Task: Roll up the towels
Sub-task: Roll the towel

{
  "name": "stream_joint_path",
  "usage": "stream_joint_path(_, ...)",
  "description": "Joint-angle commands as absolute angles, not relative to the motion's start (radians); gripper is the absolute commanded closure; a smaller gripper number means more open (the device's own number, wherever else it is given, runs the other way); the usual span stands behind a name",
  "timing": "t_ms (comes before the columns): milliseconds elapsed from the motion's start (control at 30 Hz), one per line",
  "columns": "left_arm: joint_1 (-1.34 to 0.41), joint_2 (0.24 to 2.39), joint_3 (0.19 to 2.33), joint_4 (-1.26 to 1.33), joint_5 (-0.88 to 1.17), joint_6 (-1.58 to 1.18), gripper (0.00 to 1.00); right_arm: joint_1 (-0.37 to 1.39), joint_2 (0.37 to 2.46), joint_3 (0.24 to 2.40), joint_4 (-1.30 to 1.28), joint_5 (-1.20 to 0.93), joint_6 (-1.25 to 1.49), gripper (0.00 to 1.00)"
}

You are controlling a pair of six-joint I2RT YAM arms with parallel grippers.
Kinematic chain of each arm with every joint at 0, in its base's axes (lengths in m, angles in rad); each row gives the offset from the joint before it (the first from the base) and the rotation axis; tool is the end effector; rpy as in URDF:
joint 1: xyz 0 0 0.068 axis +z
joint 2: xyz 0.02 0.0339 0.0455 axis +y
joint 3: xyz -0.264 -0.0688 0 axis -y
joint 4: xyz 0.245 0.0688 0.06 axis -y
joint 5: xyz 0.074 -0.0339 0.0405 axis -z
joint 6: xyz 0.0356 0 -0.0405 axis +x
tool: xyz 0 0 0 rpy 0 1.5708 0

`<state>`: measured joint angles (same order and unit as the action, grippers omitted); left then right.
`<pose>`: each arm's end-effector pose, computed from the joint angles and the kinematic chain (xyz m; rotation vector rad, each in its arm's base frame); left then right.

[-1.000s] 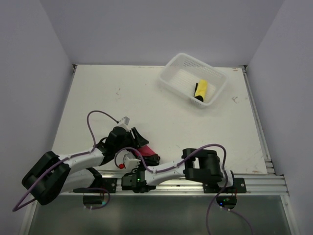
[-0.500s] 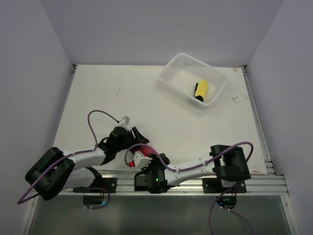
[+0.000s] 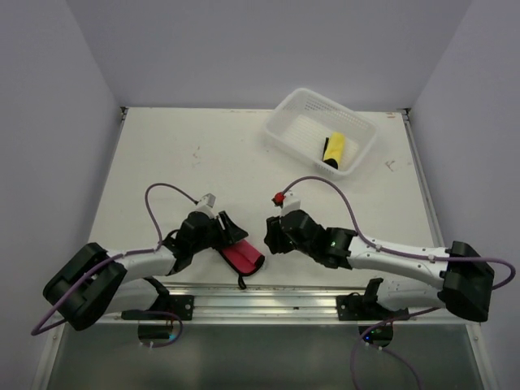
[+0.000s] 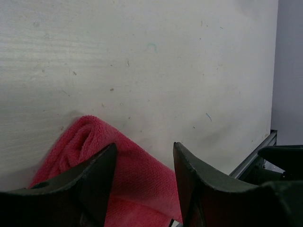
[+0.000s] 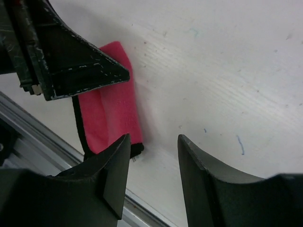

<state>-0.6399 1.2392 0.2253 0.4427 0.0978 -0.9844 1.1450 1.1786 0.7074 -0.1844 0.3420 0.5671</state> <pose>0.1636 -0.1261 0.1277 -0.3379 2.3053 -1.0014 0.1141 0.2226 0.2341 -0.4548 2.1972 0.5785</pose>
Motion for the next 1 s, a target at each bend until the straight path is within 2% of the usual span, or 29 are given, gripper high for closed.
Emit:
stream_joint_path(0, -0.637, 1.279, 0.158, 0.347, 0.032, -0.93, 0.43, 1.039, 1.265, 0.681, -0.019, -0.032, 0.713, 0.52)
stream_joint_path(267, -0.637, 1.275, 0.132, 0.37, 0.038, -0.94, 0.43, 1.009, 1.454, 0.661, 0.124, -0.164, 0.778, 0.52)
stream_joint_path(533, -0.635, 1.269, 0.12, 0.374, 0.032, -0.946, 0.43, 1.058, 1.516, 0.627, 0.1, -0.109, 0.784, 0.56)
stream_joint_path(633, -0.635, 1.261, 0.112, 0.376, 0.028, -0.953, 0.43, 1.078, 1.526, 0.615, 0.107, -0.085, 0.785, 0.61)
stream_joint_path(733, -0.637, 1.259, 0.112, 0.374, 0.028, -0.953, 0.43, 1.112, 1.529, 0.626, 0.074, -0.025, 0.764, 0.78)
stream_joint_path(767, -0.637, 1.259, 0.112, 0.374, 0.029, -0.953, 0.43, 1.129, 1.526, 0.632, 0.055, -0.003, 0.752, 0.88)
stream_joint_path(833, -0.635, 1.256, 0.117, 0.37, 0.029, -0.951, 0.43, 1.152, 1.516, 0.643, 0.017, 0.079, 0.735, 0.97)
stream_joint_path(867, -0.635, 1.255, 0.12, 0.367, 0.031, -0.953, 0.43, 1.184, 1.508, 0.661, 0.003, 0.124, 0.71, 1.0)
stream_joint_path(967, -0.637, 1.243, 0.136, 0.356, 0.031, -0.956, 0.43, 1.258, 1.488, 0.713, -0.095, 0.307, 0.657, 1.0)
